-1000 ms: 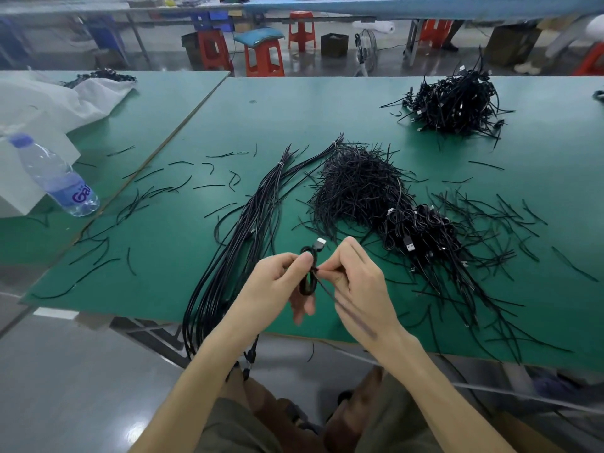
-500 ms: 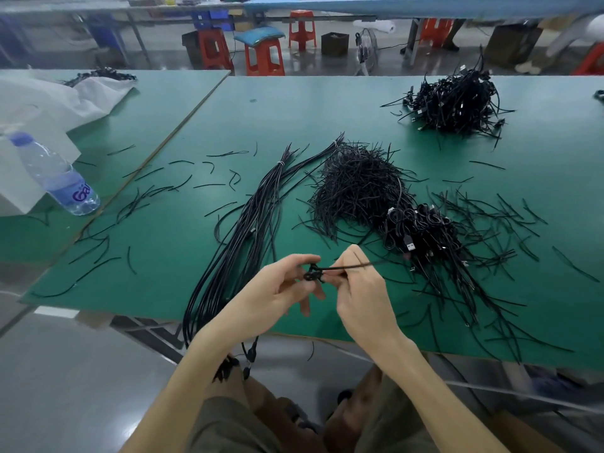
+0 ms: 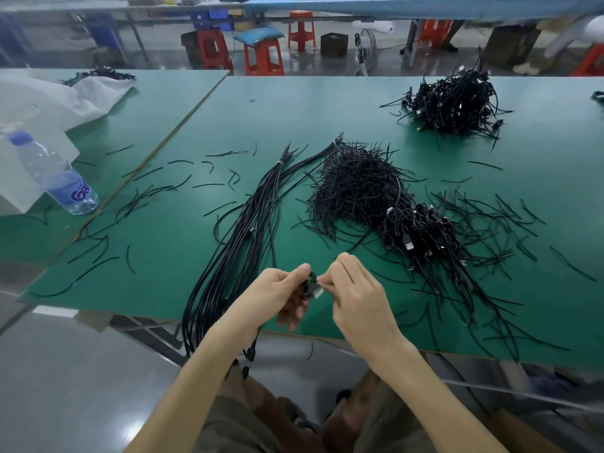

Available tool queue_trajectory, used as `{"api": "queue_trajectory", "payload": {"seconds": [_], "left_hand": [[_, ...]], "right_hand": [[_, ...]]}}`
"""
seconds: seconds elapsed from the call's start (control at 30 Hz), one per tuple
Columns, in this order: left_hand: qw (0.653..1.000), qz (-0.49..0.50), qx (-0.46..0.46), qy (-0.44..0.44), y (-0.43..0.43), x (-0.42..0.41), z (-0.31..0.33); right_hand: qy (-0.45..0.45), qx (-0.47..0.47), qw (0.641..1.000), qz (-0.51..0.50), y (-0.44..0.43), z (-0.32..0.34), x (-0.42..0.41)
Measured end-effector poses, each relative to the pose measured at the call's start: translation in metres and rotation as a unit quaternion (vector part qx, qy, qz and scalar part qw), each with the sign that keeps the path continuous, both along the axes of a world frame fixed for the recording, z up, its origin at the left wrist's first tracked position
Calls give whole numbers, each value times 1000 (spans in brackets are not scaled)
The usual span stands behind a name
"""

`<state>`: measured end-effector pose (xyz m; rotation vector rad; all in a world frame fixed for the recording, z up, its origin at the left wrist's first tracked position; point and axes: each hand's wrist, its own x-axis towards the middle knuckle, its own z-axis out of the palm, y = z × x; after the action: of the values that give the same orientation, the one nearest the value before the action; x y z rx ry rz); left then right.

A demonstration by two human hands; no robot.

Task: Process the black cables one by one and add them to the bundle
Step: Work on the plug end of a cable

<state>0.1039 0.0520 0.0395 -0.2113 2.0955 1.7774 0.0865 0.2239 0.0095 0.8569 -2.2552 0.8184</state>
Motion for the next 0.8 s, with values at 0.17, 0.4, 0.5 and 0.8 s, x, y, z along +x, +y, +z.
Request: {"api": "queue_trajectory", "payload": {"seconds": [0.17, 0.4, 0.5, 0.8], "left_hand": [[996, -5, -43, 75, 0, -6, -5], [991, -56, -57, 105, -5, -10, -10], [995, 25, -62, 72, -9, -17, -13], [839, -13, -543, 31, -27, -10, -46]], "right_hand": [[-40, 83, 996, 11, 8, 6, 0], [-30, 149, 988, 8, 23, 15, -13], [-89, 107, 989, -43, 38, 22, -30], [-220, -6, 912, -346, 113, 21, -118]]}}
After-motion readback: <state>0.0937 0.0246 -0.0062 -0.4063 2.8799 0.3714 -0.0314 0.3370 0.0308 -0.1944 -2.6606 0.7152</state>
